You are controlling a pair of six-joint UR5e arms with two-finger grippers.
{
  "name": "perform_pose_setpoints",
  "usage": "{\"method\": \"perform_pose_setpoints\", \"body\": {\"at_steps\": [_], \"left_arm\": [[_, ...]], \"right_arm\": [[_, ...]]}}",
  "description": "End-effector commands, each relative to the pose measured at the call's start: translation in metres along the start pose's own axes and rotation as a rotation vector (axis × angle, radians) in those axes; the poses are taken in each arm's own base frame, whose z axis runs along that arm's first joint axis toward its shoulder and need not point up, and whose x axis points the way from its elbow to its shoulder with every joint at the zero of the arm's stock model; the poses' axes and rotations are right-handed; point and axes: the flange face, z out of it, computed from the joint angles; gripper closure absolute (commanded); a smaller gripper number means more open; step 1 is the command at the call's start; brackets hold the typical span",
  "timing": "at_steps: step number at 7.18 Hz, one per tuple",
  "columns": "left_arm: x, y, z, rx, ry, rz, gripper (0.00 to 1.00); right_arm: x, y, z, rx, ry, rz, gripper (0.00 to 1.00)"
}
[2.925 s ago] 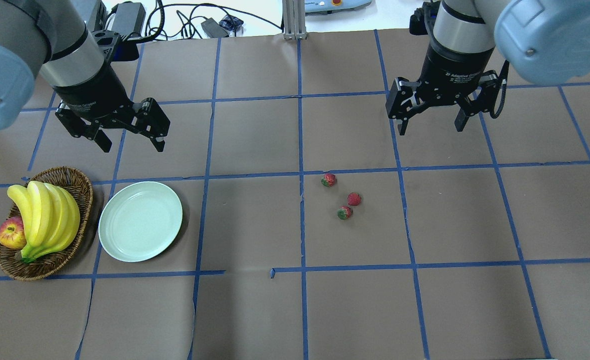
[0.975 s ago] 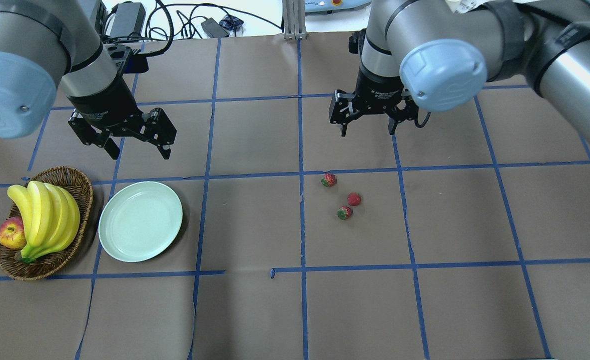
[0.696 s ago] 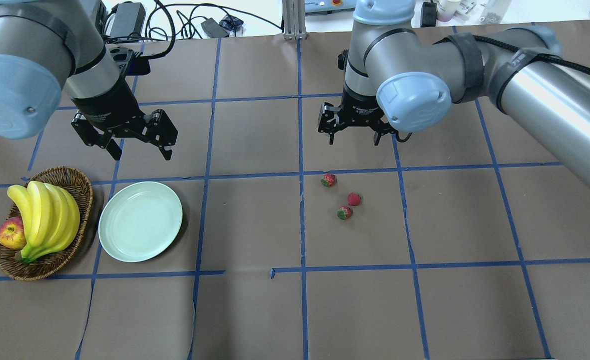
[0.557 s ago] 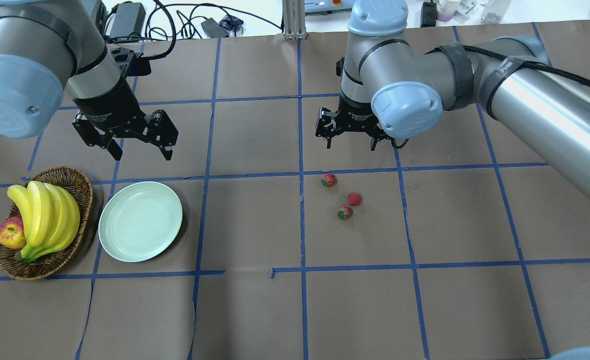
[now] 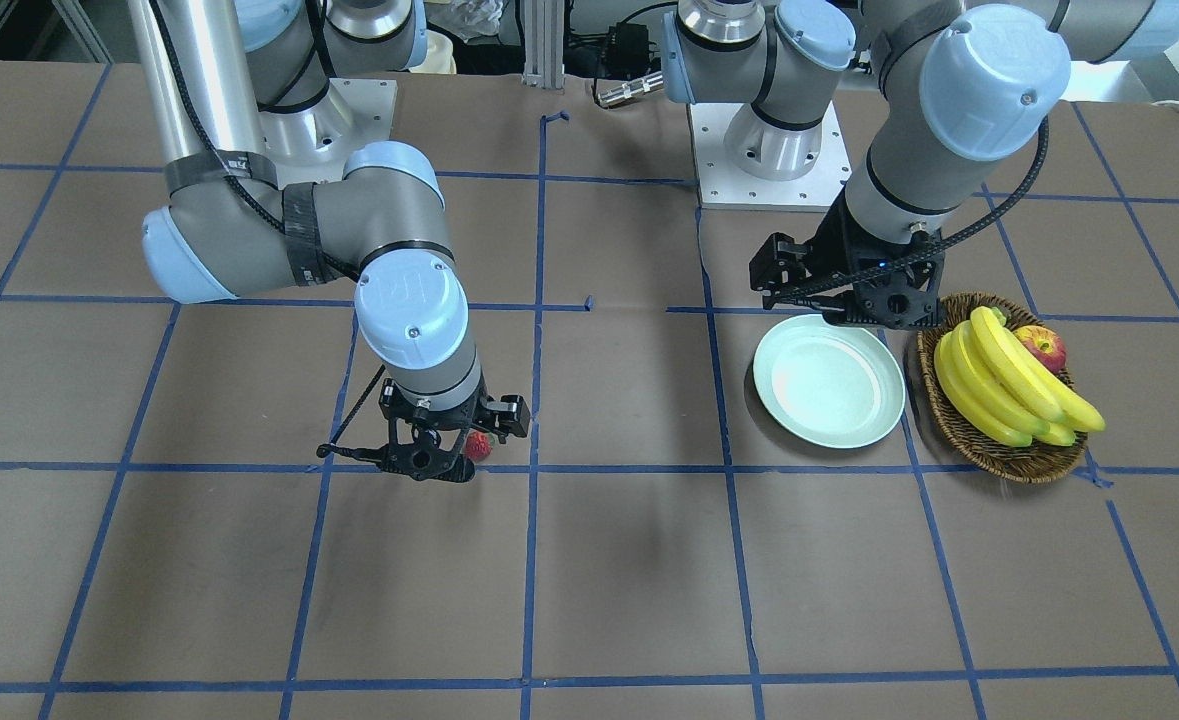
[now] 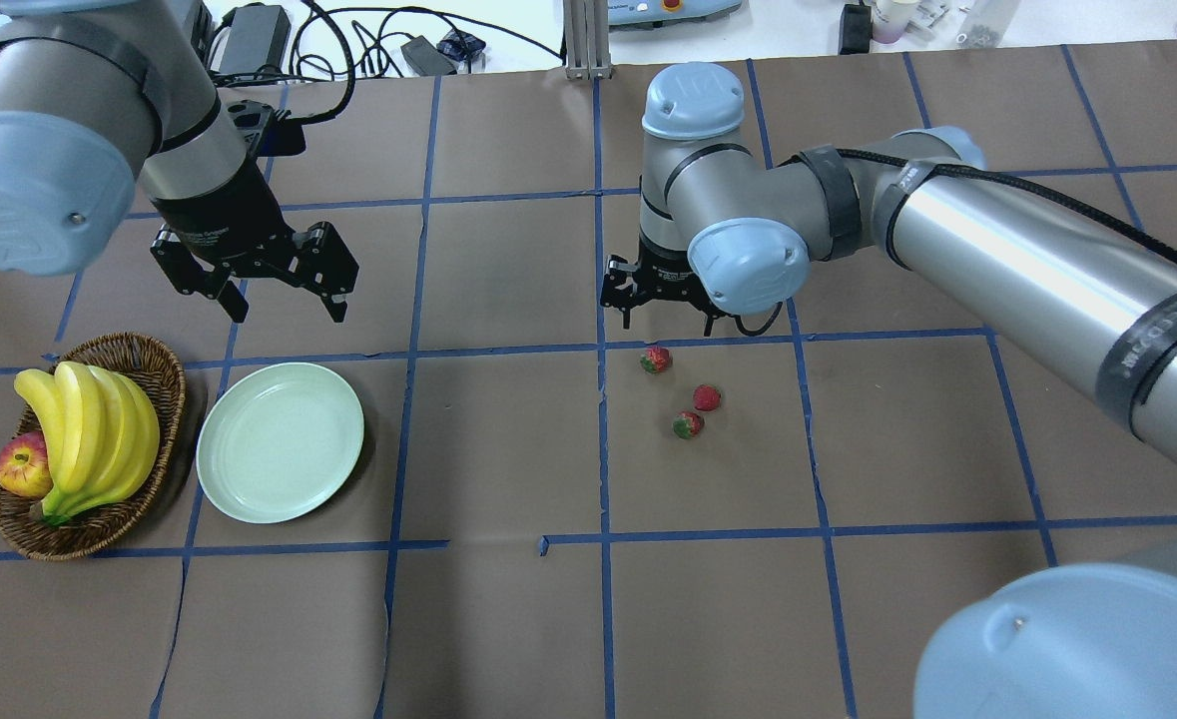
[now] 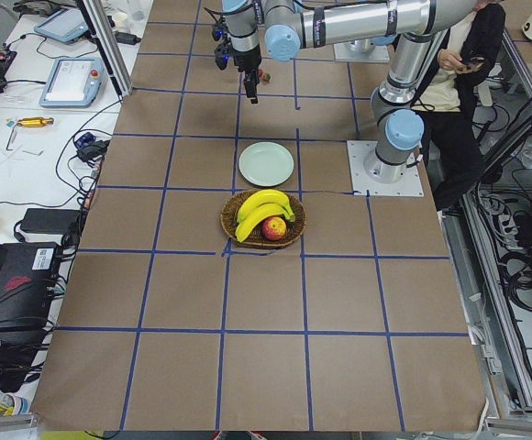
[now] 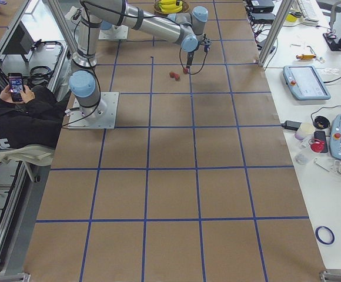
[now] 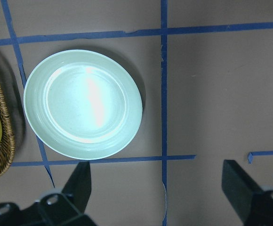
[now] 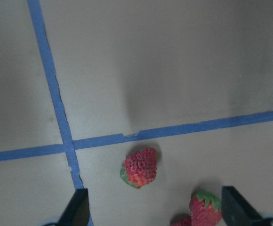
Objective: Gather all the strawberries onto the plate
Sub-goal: 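Move the right gripper down onto the farthest strawberry and close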
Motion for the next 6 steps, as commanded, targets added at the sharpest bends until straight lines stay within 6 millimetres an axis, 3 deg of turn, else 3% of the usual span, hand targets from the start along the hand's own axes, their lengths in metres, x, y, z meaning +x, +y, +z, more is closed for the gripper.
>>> {"method": "perform_pose_setpoints", "body": {"at_steps": [1, 6], "left_arm": [[0.0, 0.0, 0.007, 0.003, 0.0, 0.0, 0.0], [-0.002, -0.001, 0.008, 0.006, -0.002, 0.011, 0.0]], "right_arm": [[-0.003, -0.004, 0.027, -0.039, 0.017, -0.002, 0.0], [-0.003, -0.003, 0.057, -0.095, 0.017, -0.011, 0.15]]}}
